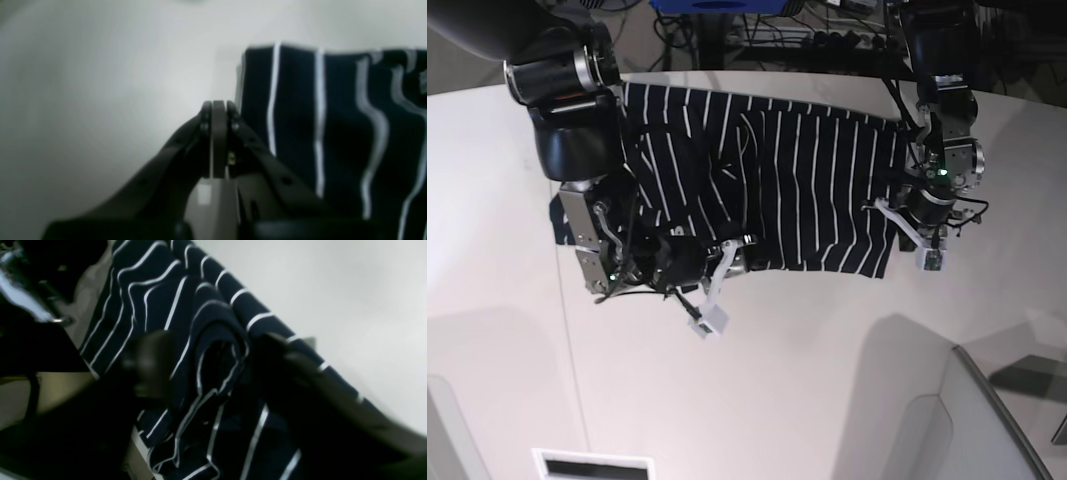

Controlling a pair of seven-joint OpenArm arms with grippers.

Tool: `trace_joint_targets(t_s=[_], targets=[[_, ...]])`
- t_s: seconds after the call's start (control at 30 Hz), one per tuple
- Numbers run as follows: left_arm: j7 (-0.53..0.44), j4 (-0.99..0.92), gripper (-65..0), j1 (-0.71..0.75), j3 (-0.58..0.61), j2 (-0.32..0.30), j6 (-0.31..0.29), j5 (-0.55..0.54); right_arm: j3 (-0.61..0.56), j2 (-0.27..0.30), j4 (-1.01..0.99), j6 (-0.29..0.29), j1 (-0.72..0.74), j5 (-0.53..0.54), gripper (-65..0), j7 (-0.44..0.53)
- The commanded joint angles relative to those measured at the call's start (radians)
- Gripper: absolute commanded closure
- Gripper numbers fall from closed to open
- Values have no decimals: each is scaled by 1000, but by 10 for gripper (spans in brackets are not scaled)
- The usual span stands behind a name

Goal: Layout the t-shirt on the table in an organized manner, then fold the t-shirt properly
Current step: 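Grasp the opposite strip end with the right gripper and fold it inward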

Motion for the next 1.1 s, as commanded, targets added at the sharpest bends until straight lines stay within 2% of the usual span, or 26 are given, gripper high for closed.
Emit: trace_joint_targets(t_s=[0.0,0.1,0.13,0.17,0.6,0.87,1.07], targets=[[-32,-3,0,-18,-3,-11,2,-4,2,-7,14,9,29,24,-264,23],[-136,-56,0,-16,-3,-11,2,-4,2,-5,9,9,26,24,-68,20],[-167,-71,0,-16,-3,-11,2,-1,2,-5,9,9,26,24,-18,20],[-187,-86,0,-16,-3,-11,2,4,2,-4,9,9,25,24,0,20],[-201,-151,0,-16,-14,-14,2,5,2,13,23,7,-44,24,-6,17],[-202,-169,0,-13,-8,-14,2,5,2,30,184,7,-95,24,-6,19],[-202,-168,0,-16,-12,-14,2,4,0,56,187,7,-89,21,-6,25]])
